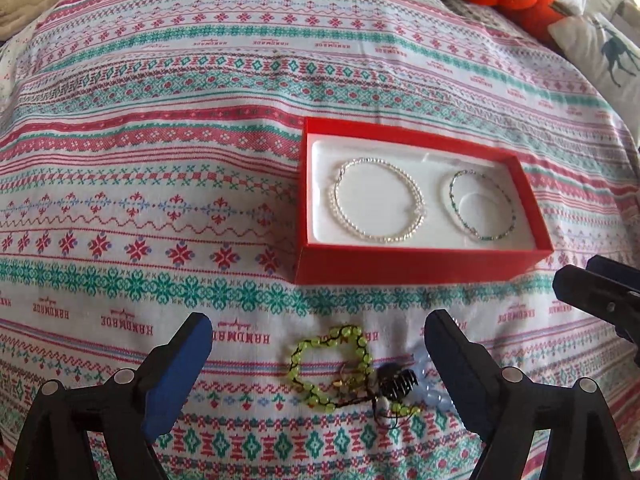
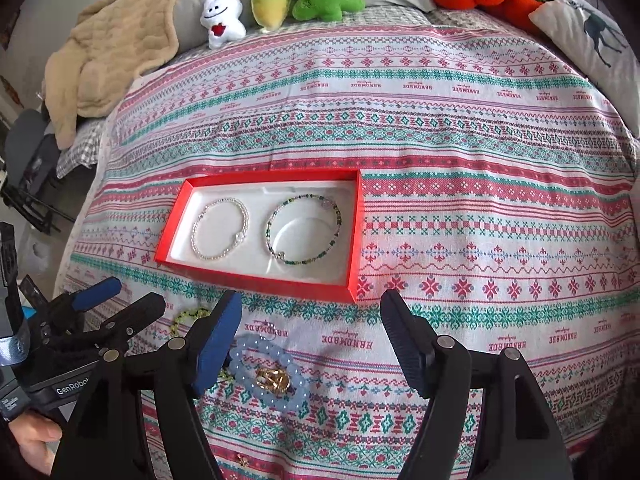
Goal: Organize jewelry
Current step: 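Grasp the green beaded bracelet with the left gripper while the right gripper grasps the blue beaded bracelet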
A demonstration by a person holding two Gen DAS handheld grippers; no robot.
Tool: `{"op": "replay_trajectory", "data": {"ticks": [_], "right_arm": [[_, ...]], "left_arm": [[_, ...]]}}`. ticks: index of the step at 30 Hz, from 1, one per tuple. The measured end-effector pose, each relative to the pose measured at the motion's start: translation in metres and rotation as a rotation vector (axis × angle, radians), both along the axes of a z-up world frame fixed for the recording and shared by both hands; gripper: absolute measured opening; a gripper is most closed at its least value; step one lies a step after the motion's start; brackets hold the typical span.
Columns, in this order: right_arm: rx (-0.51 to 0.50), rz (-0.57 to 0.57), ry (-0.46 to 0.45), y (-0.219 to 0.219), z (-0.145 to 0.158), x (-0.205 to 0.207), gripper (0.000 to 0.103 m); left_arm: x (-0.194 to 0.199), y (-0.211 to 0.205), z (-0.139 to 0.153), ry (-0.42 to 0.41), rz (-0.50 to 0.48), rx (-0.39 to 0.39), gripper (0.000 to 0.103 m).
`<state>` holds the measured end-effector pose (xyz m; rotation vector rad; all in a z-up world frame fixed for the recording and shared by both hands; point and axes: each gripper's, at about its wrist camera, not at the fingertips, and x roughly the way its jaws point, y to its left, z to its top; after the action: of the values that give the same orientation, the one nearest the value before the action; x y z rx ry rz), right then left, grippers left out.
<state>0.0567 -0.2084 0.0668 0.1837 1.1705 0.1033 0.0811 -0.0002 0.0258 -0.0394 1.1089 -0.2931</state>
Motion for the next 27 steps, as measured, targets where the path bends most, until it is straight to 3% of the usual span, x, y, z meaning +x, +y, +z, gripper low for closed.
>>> {"op": "replay_trajectory", "data": {"ticks": [12, 17, 23, 27], "right_arm": [[-0.043, 0.026, 0.059, 0.002, -0.016, -0.033, 0.075], [-0.079, 0.044, 0.099, 0.006, -0.028, -0.038, 0.075], [-0.09, 0.059, 0.124, 0.01, -0.035, -0.037, 0.075], [-0.092, 0.075, 0.141, 0.015, -0.04, -0.037, 0.075]], "left_arm": [[-0.021, 0.009, -0.021, 0.042, -0.056, 0.076, 0.09], [-0.013, 0.024, -0.032, 0.088, 0.007, 0.028, 0.089], [-0.005, 0.029, -0.044, 0.136, 0.032, -0.042, 0.061], [-0.004, 0.023, -0.049, 0.137, 0.031, -0.027, 0.052]]}}
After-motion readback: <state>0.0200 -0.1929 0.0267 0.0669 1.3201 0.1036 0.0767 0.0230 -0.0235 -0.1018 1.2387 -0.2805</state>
